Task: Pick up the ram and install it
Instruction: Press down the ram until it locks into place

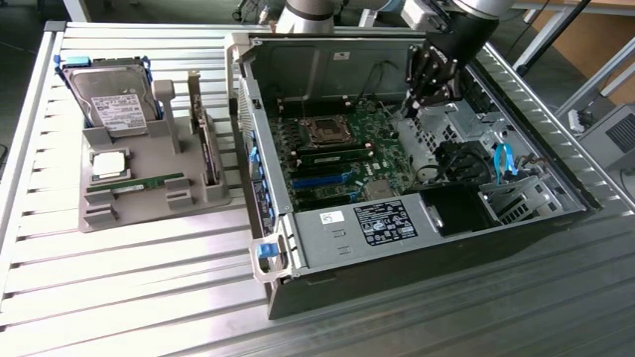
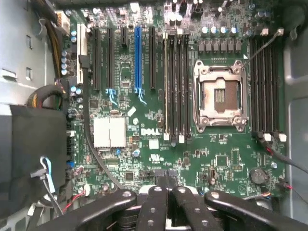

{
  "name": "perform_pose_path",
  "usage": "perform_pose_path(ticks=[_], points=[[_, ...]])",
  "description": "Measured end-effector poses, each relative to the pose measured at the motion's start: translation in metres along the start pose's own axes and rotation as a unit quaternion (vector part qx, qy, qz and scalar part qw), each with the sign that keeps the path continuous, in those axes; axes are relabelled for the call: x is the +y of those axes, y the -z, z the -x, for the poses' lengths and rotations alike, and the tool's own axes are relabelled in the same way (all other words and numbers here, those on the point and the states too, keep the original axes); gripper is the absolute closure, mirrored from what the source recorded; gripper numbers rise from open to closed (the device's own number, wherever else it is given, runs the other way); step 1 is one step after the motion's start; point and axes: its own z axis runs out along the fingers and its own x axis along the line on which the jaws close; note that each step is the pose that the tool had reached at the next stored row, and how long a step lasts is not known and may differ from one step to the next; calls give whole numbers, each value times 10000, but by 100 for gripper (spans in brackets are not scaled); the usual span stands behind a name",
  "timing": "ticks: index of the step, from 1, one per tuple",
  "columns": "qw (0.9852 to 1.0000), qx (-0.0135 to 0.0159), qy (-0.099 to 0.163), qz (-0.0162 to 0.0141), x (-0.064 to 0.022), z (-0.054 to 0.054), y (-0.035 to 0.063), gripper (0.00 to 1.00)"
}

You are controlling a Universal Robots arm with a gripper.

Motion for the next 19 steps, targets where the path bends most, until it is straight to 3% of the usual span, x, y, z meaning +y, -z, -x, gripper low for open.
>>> perform_pose_path(ticks=[3, 14, 19], points=[[10000, 0, 0, 0, 9, -4, 95, 91], [10000, -2, 0, 0, 20, -10, 214, 91], [10000, -1, 0, 0, 20, -10, 215, 91]])
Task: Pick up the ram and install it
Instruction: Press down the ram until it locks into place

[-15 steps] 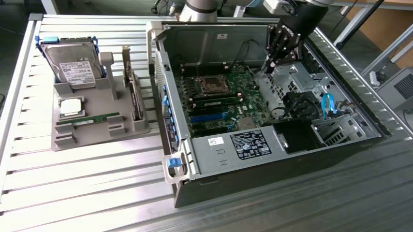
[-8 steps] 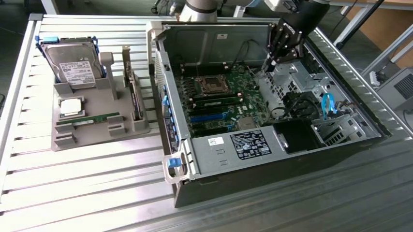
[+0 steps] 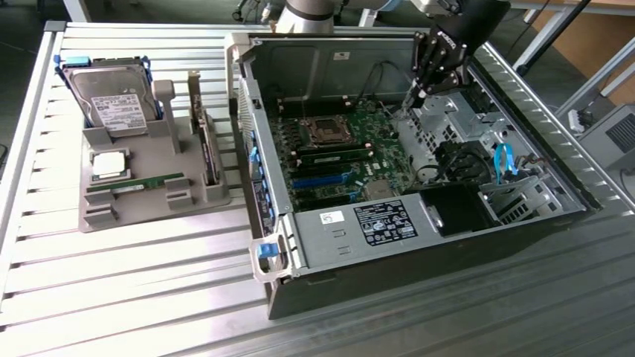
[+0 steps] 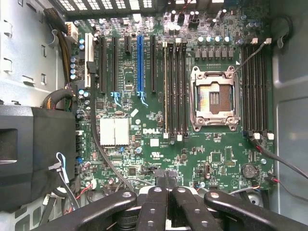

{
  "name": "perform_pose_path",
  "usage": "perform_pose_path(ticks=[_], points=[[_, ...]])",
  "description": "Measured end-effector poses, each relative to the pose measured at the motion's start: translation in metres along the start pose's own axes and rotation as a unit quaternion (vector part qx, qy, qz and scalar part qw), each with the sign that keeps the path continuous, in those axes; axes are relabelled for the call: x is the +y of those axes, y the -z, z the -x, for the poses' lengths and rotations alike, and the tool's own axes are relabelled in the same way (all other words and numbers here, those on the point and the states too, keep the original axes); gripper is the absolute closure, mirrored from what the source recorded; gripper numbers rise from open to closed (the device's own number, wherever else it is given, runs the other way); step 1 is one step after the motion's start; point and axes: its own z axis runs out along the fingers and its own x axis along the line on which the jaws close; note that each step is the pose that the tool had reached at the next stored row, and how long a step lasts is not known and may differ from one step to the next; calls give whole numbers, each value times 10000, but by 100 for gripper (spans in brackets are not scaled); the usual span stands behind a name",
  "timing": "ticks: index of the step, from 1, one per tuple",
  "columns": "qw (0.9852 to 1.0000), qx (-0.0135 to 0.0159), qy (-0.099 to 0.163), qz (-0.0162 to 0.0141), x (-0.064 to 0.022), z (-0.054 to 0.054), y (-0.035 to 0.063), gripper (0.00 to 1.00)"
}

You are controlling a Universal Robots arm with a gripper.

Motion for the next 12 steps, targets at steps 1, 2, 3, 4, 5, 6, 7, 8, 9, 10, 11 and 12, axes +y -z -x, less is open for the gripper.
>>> perform_pose_path(ticks=[1, 2, 3, 4, 5, 6, 7, 8, 9, 10, 11, 12], points=[[10000, 0, 0, 0, 0, 0, 0, 91], [10000, 0, 0, 0, 0, 0, 0, 91], [10000, 0, 0, 0, 0, 0, 0, 91], [10000, 0, 0, 0, 0, 0, 0, 91], [10000, 0, 0, 0, 0, 0, 0, 91], [10000, 0, 0, 0, 0, 0, 0, 91], [10000, 0, 0, 0, 0, 0, 0, 91], [10000, 0, 0, 0, 0, 0, 0, 91], [10000, 0, 0, 0, 0, 0, 0, 91], [10000, 0, 0, 0, 0, 0, 0, 91], [10000, 0, 1, 0, 0, 1, 0, 91], [10000, -1, -15, 1, 2, 1, -1, 91]])
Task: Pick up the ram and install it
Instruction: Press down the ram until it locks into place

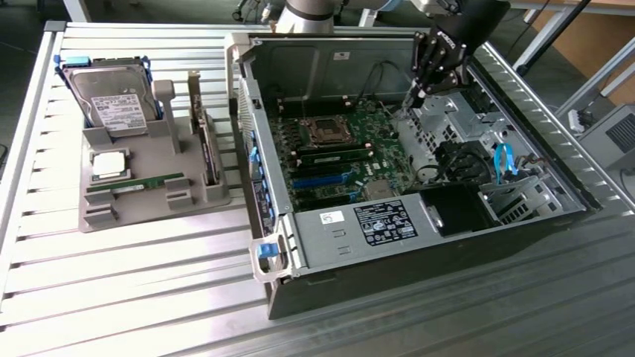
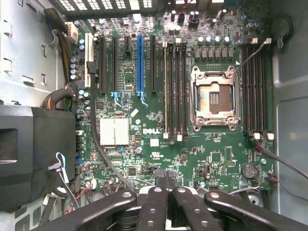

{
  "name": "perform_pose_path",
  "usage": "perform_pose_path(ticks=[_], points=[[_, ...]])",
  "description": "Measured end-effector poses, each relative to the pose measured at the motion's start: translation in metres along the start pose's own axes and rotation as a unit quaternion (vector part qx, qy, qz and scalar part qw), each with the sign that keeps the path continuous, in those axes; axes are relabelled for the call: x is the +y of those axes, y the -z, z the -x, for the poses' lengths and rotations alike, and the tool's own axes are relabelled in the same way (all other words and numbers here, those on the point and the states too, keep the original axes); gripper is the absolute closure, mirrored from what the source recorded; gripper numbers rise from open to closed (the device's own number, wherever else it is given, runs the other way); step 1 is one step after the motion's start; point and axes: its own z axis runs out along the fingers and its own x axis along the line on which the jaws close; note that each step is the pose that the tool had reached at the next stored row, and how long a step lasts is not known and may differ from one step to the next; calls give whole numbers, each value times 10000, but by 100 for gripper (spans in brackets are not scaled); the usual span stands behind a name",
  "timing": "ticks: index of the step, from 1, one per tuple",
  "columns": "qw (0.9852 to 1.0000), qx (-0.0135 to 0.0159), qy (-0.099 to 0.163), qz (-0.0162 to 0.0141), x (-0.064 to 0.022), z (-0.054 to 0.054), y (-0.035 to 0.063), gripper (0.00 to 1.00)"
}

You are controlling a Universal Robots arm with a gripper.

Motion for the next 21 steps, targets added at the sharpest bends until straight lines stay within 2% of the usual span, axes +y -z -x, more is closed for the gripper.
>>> perform_pose_path(ticks=[2, 6, 8, 11, 13, 18, 20, 21], points=[[9997, -22, -223, 10, 2, 1, -7, 91], [9974, -67, -722, 33, 2, 1, -17, 91], [9956, -87, -930, 43, 2, 1, -20, 91], [9916, -120, -1285, 59, 2, 1, -22, 91], [9903, -129, -1380, 63, 3, 2, -22, 91], [9823, -174, -1864, 85, 14, 1, -25, 91], [9766, -200, -2138, 98, 16, 1, -28, 91], [9730, -214, -2296, 105, 16, 1, -30, 91]])
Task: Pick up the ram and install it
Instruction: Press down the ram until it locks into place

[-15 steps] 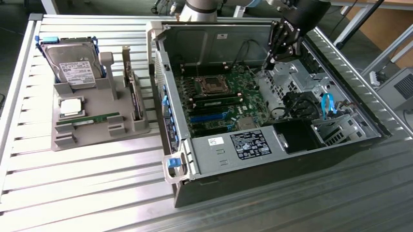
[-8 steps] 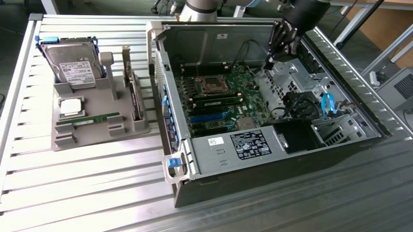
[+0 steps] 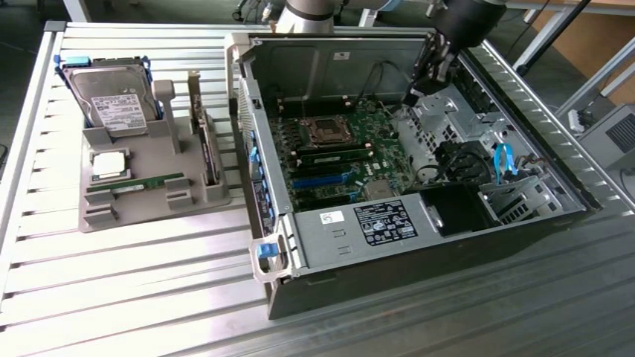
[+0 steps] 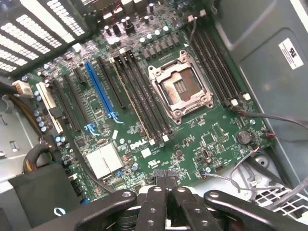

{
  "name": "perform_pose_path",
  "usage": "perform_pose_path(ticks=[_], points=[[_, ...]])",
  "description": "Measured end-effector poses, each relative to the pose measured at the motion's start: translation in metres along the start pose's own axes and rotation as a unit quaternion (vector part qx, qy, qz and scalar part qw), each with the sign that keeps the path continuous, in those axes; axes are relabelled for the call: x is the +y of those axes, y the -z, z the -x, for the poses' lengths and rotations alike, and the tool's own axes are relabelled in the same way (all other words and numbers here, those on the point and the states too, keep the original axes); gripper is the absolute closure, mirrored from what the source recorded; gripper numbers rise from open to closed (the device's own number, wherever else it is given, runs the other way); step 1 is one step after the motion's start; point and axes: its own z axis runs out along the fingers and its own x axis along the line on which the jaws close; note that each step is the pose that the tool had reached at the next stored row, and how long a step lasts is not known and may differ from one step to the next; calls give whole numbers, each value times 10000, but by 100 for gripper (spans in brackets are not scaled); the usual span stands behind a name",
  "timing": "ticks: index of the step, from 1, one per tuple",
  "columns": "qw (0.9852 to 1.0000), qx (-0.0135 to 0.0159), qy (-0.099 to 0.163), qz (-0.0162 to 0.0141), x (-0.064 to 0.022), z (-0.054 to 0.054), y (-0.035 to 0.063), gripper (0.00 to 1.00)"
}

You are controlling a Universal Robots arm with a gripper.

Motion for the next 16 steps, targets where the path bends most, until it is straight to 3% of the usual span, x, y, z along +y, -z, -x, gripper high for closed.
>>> perform_pose_path(ticks=[4, 6, 8, 10, 11, 16], points=[[9991, -40, -430, 20, 0, 0, -4, 91], [9976, -64, -686, 32, -1, 0, -7, 91], [9943, -99, -1059, 49, -2, 1, -12, 91], [9894, -135, -1443, 67, -2, 1, -18, 91], [9879, -144, -1544, 71, -2, 1, -20, 91], [9758, -203, -2176, 100, -3, 1, -33, 91]])
